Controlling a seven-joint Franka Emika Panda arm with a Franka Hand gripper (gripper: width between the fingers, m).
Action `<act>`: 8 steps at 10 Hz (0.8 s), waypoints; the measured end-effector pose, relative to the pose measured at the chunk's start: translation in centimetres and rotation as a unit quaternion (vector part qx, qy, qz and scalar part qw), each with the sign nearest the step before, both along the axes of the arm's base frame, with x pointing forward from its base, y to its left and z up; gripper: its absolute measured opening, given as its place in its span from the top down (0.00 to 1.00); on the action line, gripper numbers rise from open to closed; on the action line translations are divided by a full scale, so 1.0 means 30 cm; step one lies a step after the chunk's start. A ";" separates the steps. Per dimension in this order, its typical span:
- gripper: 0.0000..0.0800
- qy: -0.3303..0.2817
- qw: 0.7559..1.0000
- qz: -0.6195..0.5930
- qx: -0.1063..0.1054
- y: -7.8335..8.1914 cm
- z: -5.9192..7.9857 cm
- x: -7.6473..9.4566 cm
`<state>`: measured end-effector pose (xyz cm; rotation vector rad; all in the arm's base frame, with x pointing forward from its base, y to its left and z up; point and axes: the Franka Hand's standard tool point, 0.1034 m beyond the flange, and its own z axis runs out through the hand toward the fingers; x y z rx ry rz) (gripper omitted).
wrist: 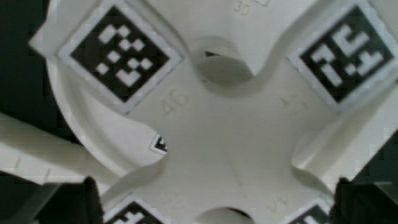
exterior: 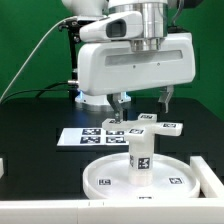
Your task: Assemble round table
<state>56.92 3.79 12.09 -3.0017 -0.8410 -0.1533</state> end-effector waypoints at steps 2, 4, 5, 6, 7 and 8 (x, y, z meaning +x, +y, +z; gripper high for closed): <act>0.19 0.000 1.000 0.018 -0.002 -0.005 -0.002 0.000; 0.19 0.012 1.000 -0.029 0.003 0.013 -0.011 -0.013; 0.19 0.020 0.998 -0.055 0.007 0.024 -0.013 -0.021; 0.19 0.022 0.997 -0.071 0.014 0.012 -0.011 -0.019; 0.19 0.021 0.997 -0.071 0.013 0.006 -0.011 -0.018; 0.19 0.021 0.997 -0.071 0.013 0.007 -0.011 -0.018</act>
Offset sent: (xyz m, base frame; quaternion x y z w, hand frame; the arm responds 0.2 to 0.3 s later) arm -0.0031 0.0178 -0.0105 0.0160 -0.0723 0.1275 0.9891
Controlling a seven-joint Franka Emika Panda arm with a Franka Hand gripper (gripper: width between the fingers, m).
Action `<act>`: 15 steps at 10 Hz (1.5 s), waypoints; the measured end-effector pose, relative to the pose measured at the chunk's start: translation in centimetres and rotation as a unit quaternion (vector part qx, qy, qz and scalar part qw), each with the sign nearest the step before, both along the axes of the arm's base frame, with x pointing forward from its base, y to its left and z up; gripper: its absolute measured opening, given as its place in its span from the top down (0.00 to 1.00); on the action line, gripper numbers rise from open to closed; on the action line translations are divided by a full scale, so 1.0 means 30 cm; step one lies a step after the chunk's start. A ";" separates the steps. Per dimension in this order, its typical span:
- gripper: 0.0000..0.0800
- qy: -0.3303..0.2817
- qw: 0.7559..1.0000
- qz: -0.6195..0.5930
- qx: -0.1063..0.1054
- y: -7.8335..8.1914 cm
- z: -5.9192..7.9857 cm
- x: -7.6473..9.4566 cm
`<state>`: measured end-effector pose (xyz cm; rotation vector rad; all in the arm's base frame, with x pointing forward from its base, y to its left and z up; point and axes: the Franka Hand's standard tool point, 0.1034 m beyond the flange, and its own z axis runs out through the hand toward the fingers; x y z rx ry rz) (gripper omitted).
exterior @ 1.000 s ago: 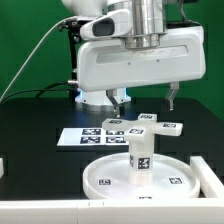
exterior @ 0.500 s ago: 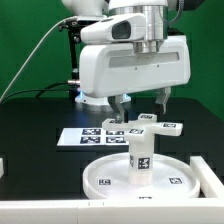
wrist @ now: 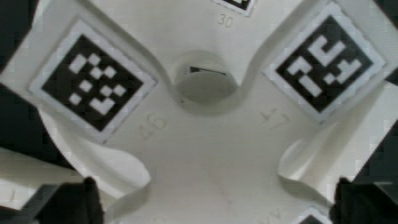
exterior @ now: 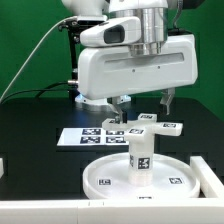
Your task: Assemble round table
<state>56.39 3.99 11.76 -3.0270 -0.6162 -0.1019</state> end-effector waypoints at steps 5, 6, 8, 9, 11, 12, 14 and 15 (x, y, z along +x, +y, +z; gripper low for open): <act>0.19 0.002 1.000 -0.010 -0.001 0.001 -0.013 0.006; 0.19 0.000 1.000 -0.014 -0.001 0.009 -0.022 0.008; 0.19 0.001 1.000 -0.012 -0.004 0.008 -0.039 0.007; 0.19 0.000 1.000 -0.014 -0.004 0.007 -0.038 0.008; 0.19 0.001 1.000 -0.014 -0.004 0.007 -0.039 0.008; 0.19 0.001 1.000 -0.014 -0.004 0.006 -0.039 0.008; 0.19 0.001 1.000 -0.014 -0.004 0.006 -0.039 0.008; 0.19 0.003 1.000 -0.026 -0.002 0.007 -0.040 0.005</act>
Offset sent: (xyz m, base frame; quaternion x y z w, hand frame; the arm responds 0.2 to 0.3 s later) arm -0.0025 0.0060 -0.0141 0.0082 -0.0040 0.0347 0.9994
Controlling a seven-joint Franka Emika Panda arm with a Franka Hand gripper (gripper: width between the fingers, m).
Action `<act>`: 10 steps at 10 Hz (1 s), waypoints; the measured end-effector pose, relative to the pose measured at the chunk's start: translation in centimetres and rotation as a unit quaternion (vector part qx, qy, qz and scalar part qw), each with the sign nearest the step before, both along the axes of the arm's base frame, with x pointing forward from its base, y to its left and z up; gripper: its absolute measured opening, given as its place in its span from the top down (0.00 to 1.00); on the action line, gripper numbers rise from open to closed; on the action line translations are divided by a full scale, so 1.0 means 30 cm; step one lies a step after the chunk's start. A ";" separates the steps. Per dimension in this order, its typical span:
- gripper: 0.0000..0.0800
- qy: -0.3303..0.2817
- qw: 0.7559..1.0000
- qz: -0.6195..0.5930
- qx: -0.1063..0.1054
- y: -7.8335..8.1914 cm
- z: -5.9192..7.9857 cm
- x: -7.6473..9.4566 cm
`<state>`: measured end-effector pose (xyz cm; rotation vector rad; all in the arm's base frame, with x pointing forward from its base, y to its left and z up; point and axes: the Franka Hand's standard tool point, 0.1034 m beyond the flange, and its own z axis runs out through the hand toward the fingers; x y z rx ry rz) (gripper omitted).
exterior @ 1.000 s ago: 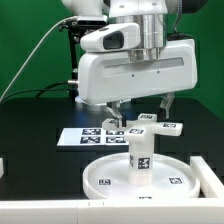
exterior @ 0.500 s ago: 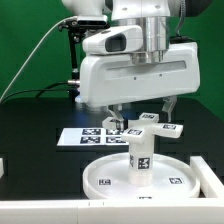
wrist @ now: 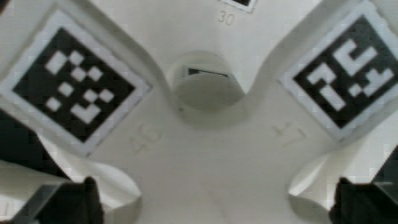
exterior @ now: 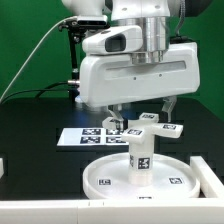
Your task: Assemble round table
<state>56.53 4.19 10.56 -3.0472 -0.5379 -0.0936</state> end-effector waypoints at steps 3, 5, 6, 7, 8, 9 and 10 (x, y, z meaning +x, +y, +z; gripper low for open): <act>0.19 0.013 1.000 -0.019 0.000 -0.020 -0.023 -0.025; 0.19 0.014 1.000 -0.016 -0.001 -0.009 -0.036 -0.031; 0.19 0.013 1.000 -0.017 -0.001 -0.009 -0.036 -0.029; 0.19 0.013 1.000 -0.017 -0.001 -0.011 -0.036 -0.028; 0.33 0.013 1.000 -0.017 -0.001 -0.012 -0.036 -0.029; 0.44 0.013 1.000 -0.019 -0.001 -0.012 -0.037 -0.029; 0.44 0.013 1.000 -0.028 -0.001 -0.012 -0.037 -0.029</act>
Offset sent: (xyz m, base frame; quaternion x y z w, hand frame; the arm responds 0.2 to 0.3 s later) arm -0.0107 0.0042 -0.0130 0.0039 -0.0051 0.0058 1.0000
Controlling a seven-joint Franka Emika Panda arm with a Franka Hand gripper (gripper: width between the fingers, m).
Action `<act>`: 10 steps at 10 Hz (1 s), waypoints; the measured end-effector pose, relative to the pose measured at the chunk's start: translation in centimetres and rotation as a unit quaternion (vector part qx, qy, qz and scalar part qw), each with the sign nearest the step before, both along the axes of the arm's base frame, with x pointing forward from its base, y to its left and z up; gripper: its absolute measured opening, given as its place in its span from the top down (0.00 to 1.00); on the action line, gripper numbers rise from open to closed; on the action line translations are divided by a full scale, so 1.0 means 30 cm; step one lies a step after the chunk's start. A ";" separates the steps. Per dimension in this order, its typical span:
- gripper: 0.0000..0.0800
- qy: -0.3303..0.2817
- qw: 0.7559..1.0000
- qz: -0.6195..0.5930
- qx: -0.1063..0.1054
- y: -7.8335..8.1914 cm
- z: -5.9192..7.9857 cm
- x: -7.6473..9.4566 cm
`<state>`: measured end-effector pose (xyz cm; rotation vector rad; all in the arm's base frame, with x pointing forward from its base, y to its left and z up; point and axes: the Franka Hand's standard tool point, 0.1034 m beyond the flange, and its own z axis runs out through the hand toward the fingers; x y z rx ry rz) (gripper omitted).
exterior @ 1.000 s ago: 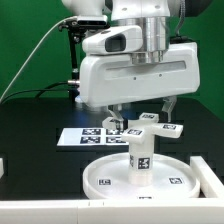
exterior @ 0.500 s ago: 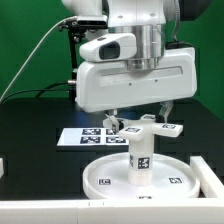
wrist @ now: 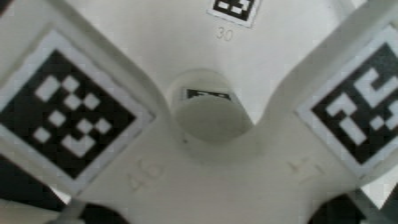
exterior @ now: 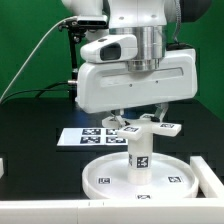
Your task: Assemble round table
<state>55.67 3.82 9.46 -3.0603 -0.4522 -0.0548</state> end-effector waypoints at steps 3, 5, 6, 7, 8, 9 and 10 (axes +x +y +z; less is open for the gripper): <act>0.44 0.000 0.997 -0.073 0.002 0.007 -0.001 0.009; 0.44 0.001 0.984 -0.181 0.006 0.008 -0.001 0.019; 0.44 0.003 0.971 -0.238 0.009 0.007 -0.001 0.019; 0.44 0.004 0.955 -0.297 0.014 0.007 -0.002 0.019; 0.44 0.008 0.930 -0.367 0.017 0.009 -0.002 0.019; 0.44 0.012 0.901 -0.434 0.019 0.008 -0.002 0.020; 0.44 0.015 0.881 -0.473 0.024 0.007 -0.002 0.020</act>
Offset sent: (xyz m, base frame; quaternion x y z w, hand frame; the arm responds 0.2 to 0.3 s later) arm 0.0136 0.0106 -0.0101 -0.0097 0.0172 0.1773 0.9840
